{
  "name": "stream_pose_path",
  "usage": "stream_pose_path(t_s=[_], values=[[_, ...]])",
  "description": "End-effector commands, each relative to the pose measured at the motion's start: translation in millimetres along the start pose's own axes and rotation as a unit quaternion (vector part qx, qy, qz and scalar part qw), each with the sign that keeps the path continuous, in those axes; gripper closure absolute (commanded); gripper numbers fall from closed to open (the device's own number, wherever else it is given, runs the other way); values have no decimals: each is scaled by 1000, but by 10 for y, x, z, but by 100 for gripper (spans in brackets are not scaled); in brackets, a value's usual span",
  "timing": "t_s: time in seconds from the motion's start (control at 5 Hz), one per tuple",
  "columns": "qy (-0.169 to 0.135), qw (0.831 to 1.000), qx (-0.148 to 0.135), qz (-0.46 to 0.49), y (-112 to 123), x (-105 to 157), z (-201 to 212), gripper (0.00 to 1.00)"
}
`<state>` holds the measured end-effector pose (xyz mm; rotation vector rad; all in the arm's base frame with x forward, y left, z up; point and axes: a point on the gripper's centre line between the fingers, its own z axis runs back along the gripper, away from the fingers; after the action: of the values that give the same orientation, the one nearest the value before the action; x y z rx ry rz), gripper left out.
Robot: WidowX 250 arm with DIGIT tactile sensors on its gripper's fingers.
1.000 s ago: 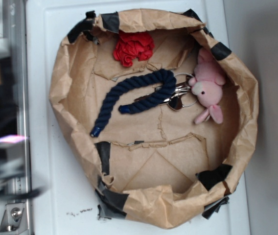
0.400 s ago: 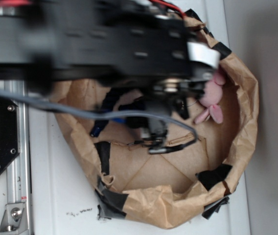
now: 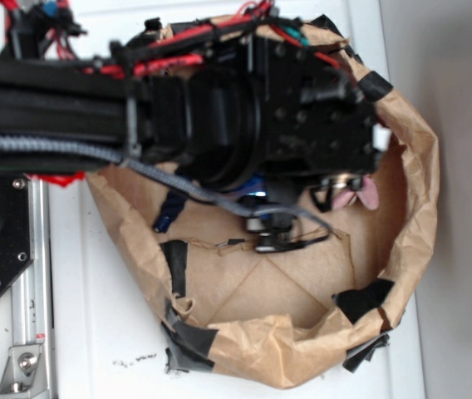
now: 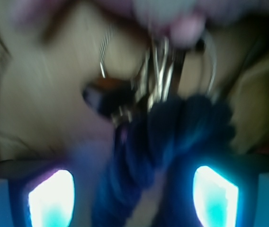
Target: Grab the blue rope.
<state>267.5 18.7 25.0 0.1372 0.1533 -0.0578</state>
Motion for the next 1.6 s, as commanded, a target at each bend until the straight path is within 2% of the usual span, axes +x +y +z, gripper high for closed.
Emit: stream_pose_path(t_s=[0.0,0.2,0.4,0.6,0.8,1.0,1.2,1.4], values=[[9,998,-6,57,253,-105,-294,100],[0,997,-12,82,383,-25,-148,100],[-35,996,-19,73,325,59,231,100],[-70,996,-33,41,20,25,683,100],[-78,996,-41,23,-194,-36,899,100],[-49,996,-72,1,-482,1,982,100],[-14,995,-103,-6,-723,-45,895,100],[-14,991,-130,-11,-841,-98,931,100]])
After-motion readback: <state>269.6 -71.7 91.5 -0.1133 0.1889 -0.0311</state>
